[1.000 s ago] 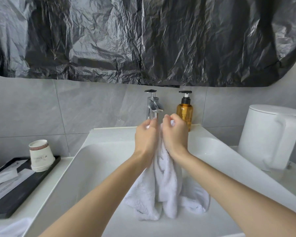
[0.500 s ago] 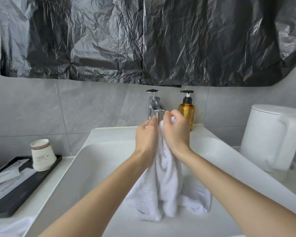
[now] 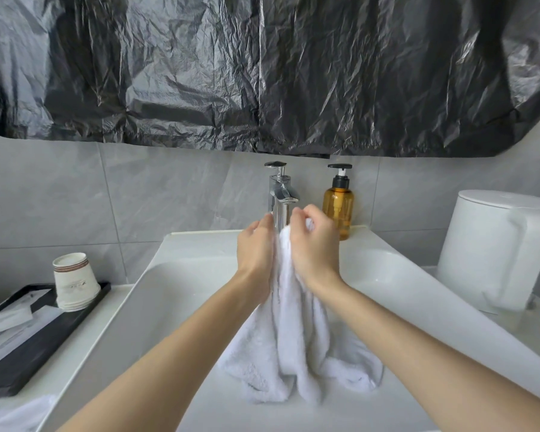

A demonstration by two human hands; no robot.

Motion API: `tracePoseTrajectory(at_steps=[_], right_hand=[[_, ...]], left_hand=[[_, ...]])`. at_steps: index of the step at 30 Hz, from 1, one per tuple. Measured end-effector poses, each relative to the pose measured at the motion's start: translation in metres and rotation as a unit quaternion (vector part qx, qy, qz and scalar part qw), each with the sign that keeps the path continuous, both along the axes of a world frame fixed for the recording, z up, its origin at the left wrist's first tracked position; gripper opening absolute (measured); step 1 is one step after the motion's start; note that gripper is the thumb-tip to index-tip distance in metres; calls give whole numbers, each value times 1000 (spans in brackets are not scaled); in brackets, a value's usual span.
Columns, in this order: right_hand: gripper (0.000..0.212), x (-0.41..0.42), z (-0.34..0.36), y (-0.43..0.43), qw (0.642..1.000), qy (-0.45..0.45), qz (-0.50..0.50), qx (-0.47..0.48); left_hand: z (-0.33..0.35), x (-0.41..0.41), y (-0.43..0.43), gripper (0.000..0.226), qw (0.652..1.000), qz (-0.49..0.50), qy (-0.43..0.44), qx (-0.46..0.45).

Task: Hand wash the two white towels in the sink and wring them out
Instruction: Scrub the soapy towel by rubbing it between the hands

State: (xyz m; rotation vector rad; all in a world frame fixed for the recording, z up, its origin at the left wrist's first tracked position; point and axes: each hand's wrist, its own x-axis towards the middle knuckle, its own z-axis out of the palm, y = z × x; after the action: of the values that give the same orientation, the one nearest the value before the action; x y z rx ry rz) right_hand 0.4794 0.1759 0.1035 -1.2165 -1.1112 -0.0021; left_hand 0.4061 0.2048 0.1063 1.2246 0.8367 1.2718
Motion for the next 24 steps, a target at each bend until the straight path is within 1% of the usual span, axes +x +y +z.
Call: tracePoseTrajectory(at_steps=[1,2,5,6,8,9,10,12,13,14,16,17,20,21,24], right_hand=[[43,1,2,2,999,25,-11,-17],[43,1,-1,3,999,26,-10,-17],[41,-7,-11,-9,998,-48,30,22],[42,-5,-9,-7,998,-43,29,20],[43,4,1,2,1000,21,-6,-4],[43,6,2,3,999,34,-20,-8],[43,5,0,1,1000,17,-20,7],[41,-4,-9,-7,998,-52,6,36],[41,-6,-11,-8,997,-68,16,38],[41,-4,-7,-4,998,-53,5,24],[42,4,1,5,999,7,-32,-16],[42,5,1,5,999,14,-38,-19],[42,0,-9,-7,999,-38,9,20],[42,0,-8,-6,999,-45,12,20],[39,6,0,3,998,5,-54,-20]], left_hand=[[1,0,-2,32,1000,3,3,2],[1,0,-3,32,1000,1,5,7],[1,-2,-1,36,1000,1,6,-2],[0,-1,0,31,1000,-2,3,-13],[2,2,-2,18,999,-17,-7,-36],[3,3,-3,16,999,-21,-5,-38],[4,3,-3,16,999,-18,2,-39],[3,2,0,18,999,-6,3,-43],[2,1,0,18,999,-1,0,-43],[1,1,0,17,999,5,0,-46],[1,2,-3,16,999,0,-3,-45],[2,3,-4,15,999,-4,-2,-39],[4,3,-4,20,999,-5,-10,-38],[3,3,-4,23,999,-3,-14,-38],[2,4,-8,21,999,-12,2,-33]])
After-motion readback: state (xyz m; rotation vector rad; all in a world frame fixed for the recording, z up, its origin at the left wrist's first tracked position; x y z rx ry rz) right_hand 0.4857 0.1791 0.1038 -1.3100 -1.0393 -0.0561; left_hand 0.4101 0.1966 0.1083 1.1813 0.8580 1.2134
